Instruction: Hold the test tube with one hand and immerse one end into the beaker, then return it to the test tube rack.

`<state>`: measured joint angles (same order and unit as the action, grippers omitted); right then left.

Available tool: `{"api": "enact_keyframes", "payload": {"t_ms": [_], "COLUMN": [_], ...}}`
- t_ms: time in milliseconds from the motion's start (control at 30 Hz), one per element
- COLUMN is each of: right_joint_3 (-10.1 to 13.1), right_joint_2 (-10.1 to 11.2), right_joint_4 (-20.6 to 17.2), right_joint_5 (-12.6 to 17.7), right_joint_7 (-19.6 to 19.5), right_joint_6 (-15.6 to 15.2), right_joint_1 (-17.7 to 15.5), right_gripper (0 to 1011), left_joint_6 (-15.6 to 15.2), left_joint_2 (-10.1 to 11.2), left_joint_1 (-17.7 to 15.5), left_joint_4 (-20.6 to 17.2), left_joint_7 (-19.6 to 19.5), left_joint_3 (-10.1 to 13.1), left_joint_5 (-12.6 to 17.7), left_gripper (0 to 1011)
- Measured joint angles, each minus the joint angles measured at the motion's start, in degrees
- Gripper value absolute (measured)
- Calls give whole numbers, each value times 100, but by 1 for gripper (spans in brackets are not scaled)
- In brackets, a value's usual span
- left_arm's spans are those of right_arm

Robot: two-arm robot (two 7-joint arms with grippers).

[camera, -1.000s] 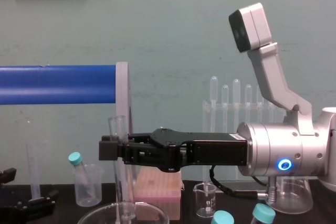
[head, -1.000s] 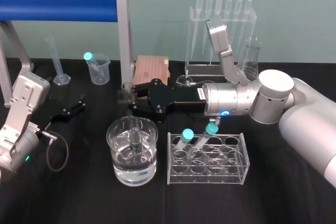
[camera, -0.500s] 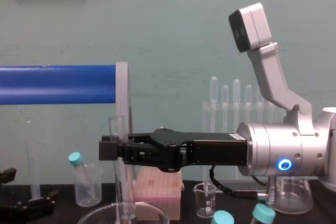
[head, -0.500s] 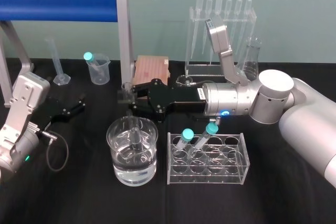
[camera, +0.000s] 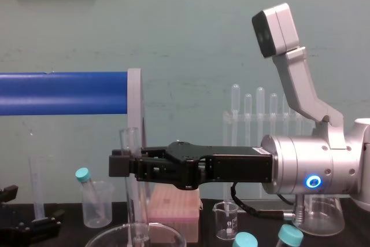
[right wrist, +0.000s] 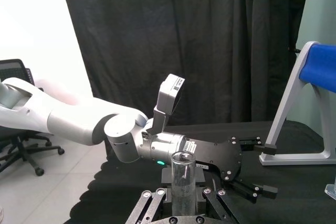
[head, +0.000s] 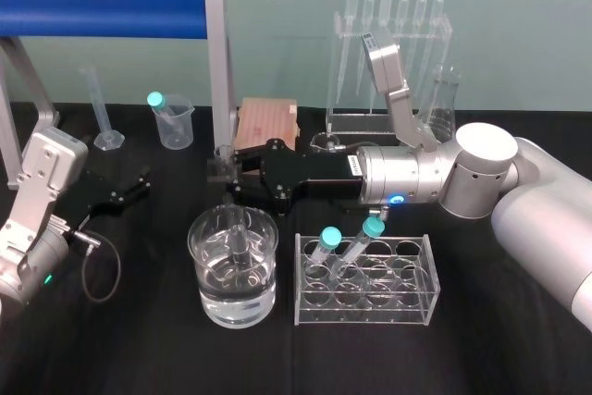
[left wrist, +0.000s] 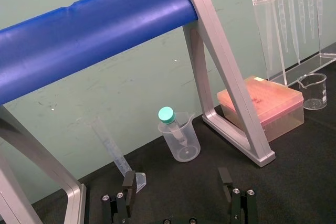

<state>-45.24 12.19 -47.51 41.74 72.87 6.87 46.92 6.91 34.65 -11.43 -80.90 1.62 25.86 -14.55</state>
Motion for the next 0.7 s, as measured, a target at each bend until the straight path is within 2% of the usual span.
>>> {"api": "enact_keyframes", "payload": {"t_ms": [700], "right_joint_3": [0], "right_joint_2": [0], "right_joint_4": [0], "right_joint_5": [0], "right_joint_7": [0], "right_joint_6": [0], "right_joint_1": [0], "right_gripper": [249], "left_joint_6": [0], "left_joint_2": [0], "left_joint_1": [0], "left_joint_4": [0], "left_joint_7": [0], "left_joint_3": [0], "left_joint_5": [0], "left_gripper": [1000]}}
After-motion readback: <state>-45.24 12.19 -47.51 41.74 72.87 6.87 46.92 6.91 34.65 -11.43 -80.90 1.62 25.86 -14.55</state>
